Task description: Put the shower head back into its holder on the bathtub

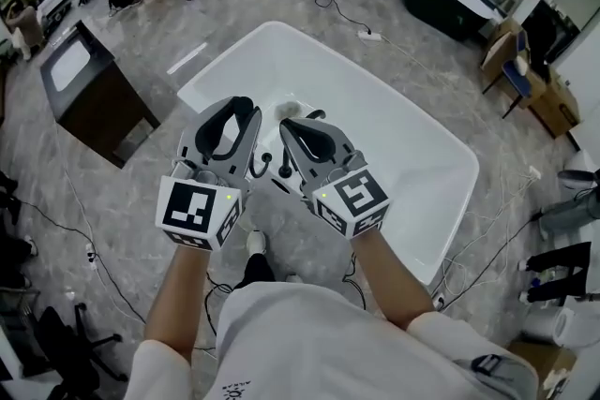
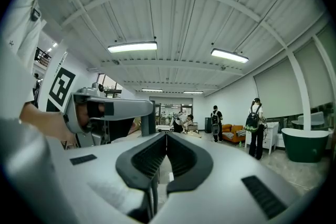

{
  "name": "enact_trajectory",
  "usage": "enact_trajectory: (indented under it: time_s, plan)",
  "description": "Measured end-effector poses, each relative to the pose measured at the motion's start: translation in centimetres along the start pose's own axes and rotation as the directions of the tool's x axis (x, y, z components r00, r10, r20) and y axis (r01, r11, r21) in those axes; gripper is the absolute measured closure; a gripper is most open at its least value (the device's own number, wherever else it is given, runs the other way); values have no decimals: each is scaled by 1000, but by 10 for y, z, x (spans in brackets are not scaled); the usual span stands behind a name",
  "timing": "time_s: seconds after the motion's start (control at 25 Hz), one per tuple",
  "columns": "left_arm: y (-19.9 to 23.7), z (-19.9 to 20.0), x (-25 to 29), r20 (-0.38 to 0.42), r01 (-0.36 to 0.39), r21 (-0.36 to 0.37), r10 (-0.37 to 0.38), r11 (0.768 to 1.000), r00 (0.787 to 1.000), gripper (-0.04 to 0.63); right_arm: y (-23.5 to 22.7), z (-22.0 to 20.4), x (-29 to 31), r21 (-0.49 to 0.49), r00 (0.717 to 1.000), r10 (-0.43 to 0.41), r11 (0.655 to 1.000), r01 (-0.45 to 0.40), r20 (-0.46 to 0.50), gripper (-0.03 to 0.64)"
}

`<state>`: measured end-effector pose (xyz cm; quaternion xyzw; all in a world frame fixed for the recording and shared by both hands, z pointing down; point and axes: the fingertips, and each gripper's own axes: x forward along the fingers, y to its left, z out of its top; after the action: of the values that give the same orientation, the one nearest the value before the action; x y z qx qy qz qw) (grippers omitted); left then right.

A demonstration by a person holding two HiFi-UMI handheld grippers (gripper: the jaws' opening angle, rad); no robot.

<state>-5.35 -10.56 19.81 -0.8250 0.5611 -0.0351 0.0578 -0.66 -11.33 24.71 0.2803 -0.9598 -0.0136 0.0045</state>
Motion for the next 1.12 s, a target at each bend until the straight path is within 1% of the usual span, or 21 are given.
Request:
enact_trajectory:
  time_s: [0.12, 0.28, 0.68, 0.84, 1.12]
  plan:
    - [13, -2, 13, -2, 19, 2, -19, 1000, 1000, 466, -6, -1, 16, 2, 1000, -9, 1000, 9, -3, 598]
    - [25, -15, 30, -18, 48, -21, -49, 999, 999, 466, -17, -9, 32, 16, 999, -30, 999, 31, -18, 598]
    - [55, -70, 55, -92, 106, -104, -116, 989, 989, 466, -33, -55, 71, 62, 990, -82, 994, 89, -111, 597]
    - [68, -89, 63, -109, 138, -134, -153, 981, 982, 466, -38, -66, 86, 75, 985, -111, 990, 122, -136, 598]
    - [91, -121, 75, -131, 189, -200, -217, 961, 967, 466, -49, -87, 111, 90, 967, -170, 978, 189, -188, 598]
